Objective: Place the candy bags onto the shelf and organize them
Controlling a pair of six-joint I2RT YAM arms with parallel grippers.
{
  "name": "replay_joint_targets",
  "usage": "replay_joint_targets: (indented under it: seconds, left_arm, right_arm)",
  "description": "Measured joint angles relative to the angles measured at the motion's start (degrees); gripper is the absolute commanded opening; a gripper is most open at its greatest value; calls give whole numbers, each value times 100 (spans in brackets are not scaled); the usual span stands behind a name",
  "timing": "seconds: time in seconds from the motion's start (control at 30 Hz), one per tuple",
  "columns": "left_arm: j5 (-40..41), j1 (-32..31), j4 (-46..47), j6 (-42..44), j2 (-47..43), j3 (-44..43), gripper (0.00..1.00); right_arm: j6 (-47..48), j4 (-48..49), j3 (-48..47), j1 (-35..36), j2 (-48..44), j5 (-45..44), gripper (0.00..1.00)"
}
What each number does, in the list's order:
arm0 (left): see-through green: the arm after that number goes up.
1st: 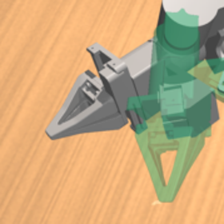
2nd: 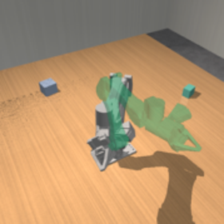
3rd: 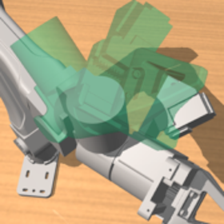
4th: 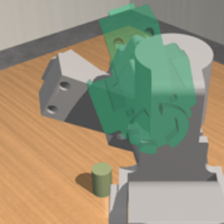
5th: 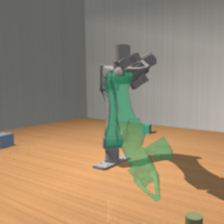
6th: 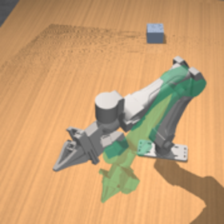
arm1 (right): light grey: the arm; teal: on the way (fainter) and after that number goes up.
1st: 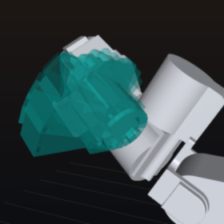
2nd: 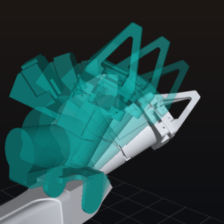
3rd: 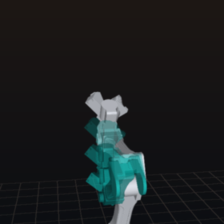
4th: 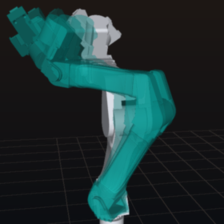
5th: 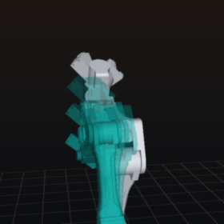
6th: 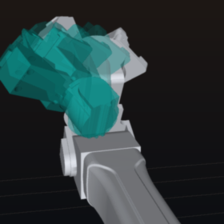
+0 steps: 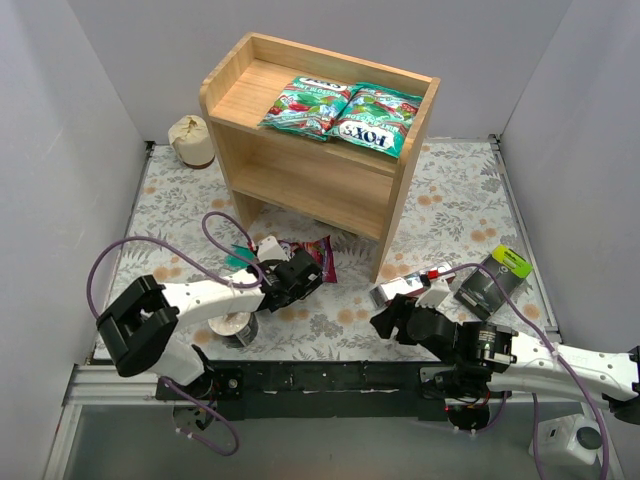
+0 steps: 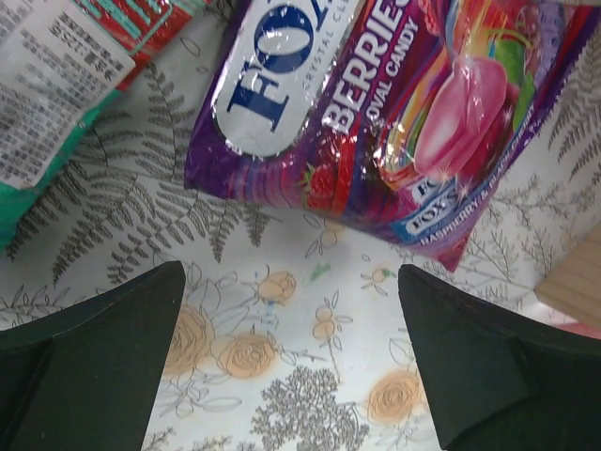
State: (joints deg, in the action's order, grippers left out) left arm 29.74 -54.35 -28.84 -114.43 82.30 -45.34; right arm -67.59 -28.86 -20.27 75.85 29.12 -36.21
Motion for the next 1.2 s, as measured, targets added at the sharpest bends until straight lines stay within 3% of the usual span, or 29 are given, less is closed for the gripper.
replay_joint_targets:
  seconds: [0.2, 0.63, 0.87, 1.0, 1.1, 1.2]
  left_arm:
    - [286, -7, 407, 0, 221, 4, 98]
    - [461, -11, 2520, 0, 710, 402, 98]
    - [503, -11, 3528, -9, 914, 643, 66]
    - [516, -13, 3539, -24, 953, 697, 57]
    - [546, -11, 3556, -44, 960, 741, 59]
    - [634, -17, 3665, -92, 929, 844, 80]
  right_arm:
    - [-33, -173, -2, 0, -57, 15, 75]
    - [-122, -387, -2, 0, -181, 39, 74]
    - [-188, -573, -2, 0, -345, 35, 74]
    - [-247, -623, -2, 0, -442, 35, 73]
    - [-267, -629, -2, 0, -455, 35, 73]
    - [-273, -651, -2, 0, -450, 35, 72]
